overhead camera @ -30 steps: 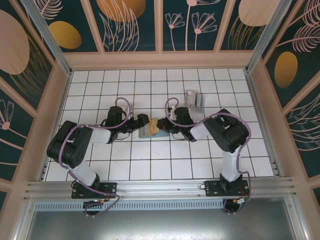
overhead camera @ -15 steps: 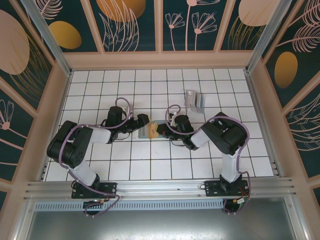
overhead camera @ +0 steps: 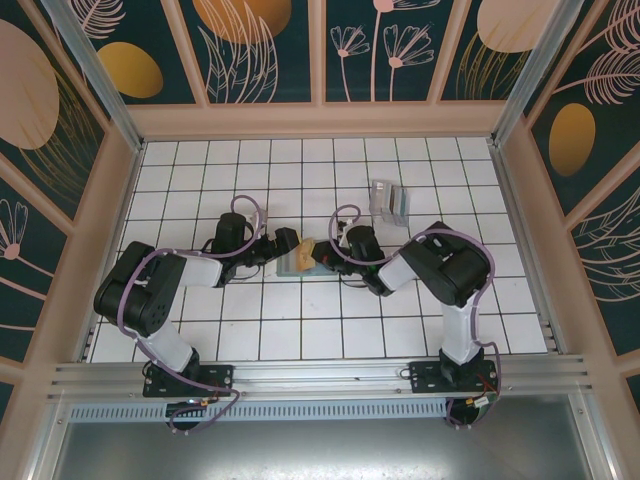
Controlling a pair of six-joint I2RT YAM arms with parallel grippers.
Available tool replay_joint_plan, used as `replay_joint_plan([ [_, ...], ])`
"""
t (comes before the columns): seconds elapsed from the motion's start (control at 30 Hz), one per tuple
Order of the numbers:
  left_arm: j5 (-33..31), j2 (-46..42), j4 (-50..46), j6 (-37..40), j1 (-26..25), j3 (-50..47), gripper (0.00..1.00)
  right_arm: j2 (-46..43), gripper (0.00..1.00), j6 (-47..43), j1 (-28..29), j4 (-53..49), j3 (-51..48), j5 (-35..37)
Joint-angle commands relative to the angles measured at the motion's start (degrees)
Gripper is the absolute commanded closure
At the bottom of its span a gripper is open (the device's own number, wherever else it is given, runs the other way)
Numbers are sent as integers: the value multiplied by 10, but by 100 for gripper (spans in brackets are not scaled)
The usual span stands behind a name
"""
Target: Put the credit cards into the card holder
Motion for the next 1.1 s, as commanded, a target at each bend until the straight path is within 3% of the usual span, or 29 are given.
replay_joint_plan([
  [0.0,-20,32,-61,8,-13,-10,1,19,100,-1,10,5,15,17],
  [0.4,-36,34,-50,-16,-22,-8,1,22,100,47,44,5,15,42],
  [1.07,-60,42,-58,-22,-23,-1,1,13,100,-1,38,-21,12,-44],
])
